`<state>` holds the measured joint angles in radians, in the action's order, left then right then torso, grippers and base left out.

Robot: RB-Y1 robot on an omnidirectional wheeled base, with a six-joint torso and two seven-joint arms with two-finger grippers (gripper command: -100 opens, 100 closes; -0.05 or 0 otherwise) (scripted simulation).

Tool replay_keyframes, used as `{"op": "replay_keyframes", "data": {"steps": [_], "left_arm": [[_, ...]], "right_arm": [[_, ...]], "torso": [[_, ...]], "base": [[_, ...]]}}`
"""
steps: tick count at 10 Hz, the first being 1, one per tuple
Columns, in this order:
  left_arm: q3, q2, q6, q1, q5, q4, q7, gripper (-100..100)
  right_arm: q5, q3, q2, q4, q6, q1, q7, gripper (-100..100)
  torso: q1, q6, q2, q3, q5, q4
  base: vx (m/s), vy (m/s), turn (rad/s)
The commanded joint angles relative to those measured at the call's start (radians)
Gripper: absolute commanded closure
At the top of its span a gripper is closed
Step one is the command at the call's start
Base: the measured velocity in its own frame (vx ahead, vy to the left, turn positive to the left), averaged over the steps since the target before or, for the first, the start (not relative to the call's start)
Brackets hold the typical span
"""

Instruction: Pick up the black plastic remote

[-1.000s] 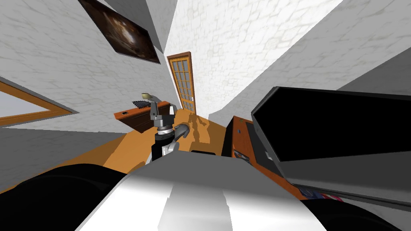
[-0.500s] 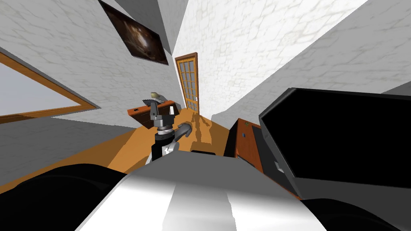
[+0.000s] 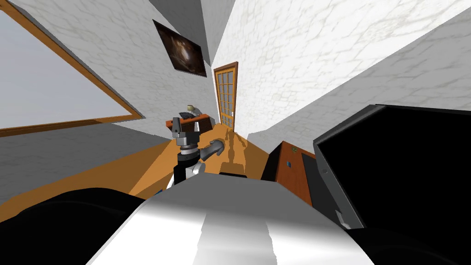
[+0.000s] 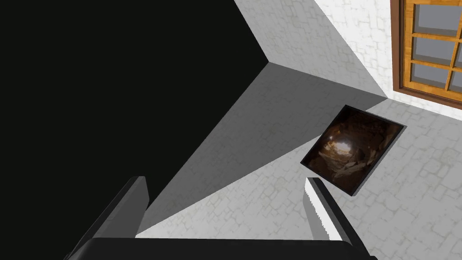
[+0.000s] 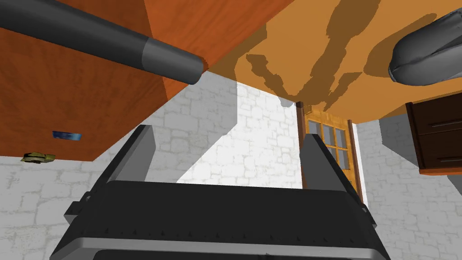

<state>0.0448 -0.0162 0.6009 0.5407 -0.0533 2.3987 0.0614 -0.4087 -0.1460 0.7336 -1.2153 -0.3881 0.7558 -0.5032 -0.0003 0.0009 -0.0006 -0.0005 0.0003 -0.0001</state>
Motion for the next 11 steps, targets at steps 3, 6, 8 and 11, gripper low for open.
{"op": "replay_keyframes", "data": {"steps": [3, 6, 8, 11], "left_arm": [[0.0, 0.0, 0.0, 0.0, 0.0, 0.0, 0.0, 0], [0.0, 0.0, 0.0, 0.0, 0.0, 0.0, 0.0, 0], [0.0, 0.0, 0.0, 0.0, 0.0, 0.0, 0.0, 0], [0.0, 0.0, 0.0, 0.0, 0.0, 0.0, 0.0, 0]], "right_arm": [[-0.052, -0.038, 0.023, 0.099, 0.008, 0.011, -0.025, -100], [-0.076, -0.058, 0.032, 0.138, 0.011, 0.012, -0.033, -100], [-0.099, -0.078, 0.039, 0.177, 0.013, 0.013, -0.041, -100], [-0.122, -0.099, 0.043, 0.229, 0.015, 0.013, -0.047, -100]], "torso": [[0.0, 0.0, 0.001, 0.0, 0.0, 0.0], [0.0, -0.001, 0.001, 0.001, 0.0, 0.0], [0.001, 0.001, 0.002, 0.001, 0.0, 0.0], [0.0, 0.0, 0.002, 0.001, 0.0, 0.001]], "base": [[0.015, -0.027, 0.251], [0.009, -0.031, 0.25], [-0.003, -0.013, 0.137], [-0.008, -0.031, 0.218]]}}
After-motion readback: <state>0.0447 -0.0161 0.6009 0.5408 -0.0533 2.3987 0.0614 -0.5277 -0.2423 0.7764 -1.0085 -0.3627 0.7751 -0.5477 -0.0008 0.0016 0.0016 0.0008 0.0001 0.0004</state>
